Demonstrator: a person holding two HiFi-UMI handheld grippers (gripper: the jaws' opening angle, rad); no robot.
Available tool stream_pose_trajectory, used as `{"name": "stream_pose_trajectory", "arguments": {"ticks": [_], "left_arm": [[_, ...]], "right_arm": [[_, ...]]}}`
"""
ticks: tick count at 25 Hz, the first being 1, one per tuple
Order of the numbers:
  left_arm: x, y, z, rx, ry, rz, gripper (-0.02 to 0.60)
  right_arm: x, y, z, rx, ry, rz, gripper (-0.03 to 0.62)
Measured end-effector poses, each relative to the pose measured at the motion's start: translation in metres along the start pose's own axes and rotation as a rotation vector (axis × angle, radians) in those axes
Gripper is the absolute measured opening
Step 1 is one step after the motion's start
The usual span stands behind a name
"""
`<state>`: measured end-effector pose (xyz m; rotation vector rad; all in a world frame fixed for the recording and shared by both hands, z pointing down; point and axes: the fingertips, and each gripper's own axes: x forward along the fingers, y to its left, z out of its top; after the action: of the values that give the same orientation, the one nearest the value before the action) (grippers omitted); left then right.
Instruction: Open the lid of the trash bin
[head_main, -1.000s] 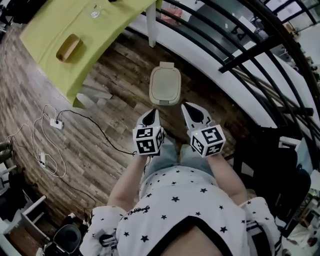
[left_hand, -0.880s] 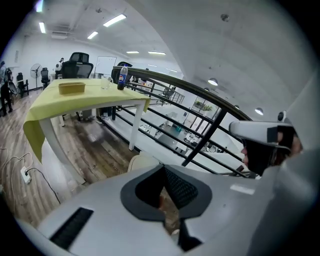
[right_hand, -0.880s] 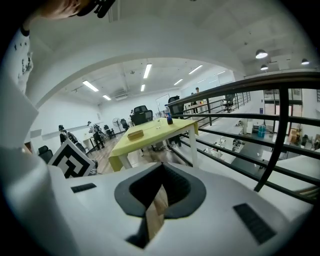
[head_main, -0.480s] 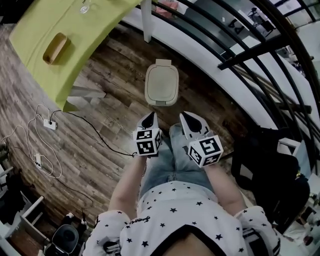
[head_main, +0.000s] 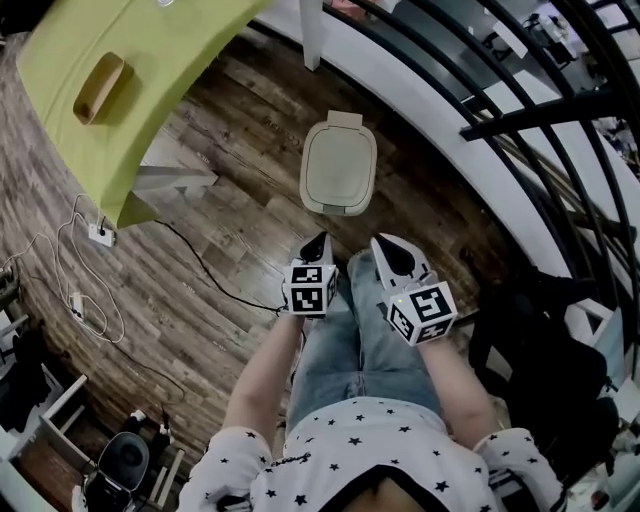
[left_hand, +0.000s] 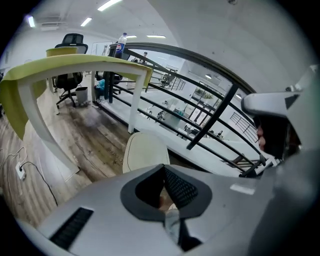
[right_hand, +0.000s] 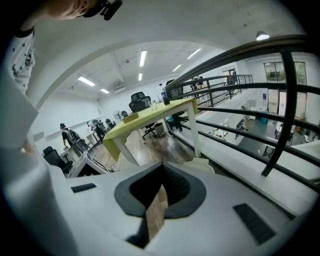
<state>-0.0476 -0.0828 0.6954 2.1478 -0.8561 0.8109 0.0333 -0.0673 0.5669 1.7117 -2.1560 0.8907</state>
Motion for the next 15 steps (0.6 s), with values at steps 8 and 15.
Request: {"name": "stream_pose_trajectory", "arguments": {"ticks": [8, 15], "left_arm": [[0.052, 0.014, -0.034, 0.021, 0.067, 0.019, 0.011], [0.094, 0.024, -0.057, 0.034, 0.102, 0.040, 0.011]], "right_arm": [[0.020, -0.020, -0.034, -0.011, 0.038, 0.009, -0.006], [0.031, -0.033, -0.065, 0.015, 0.072, 0.012, -0.006]]}}
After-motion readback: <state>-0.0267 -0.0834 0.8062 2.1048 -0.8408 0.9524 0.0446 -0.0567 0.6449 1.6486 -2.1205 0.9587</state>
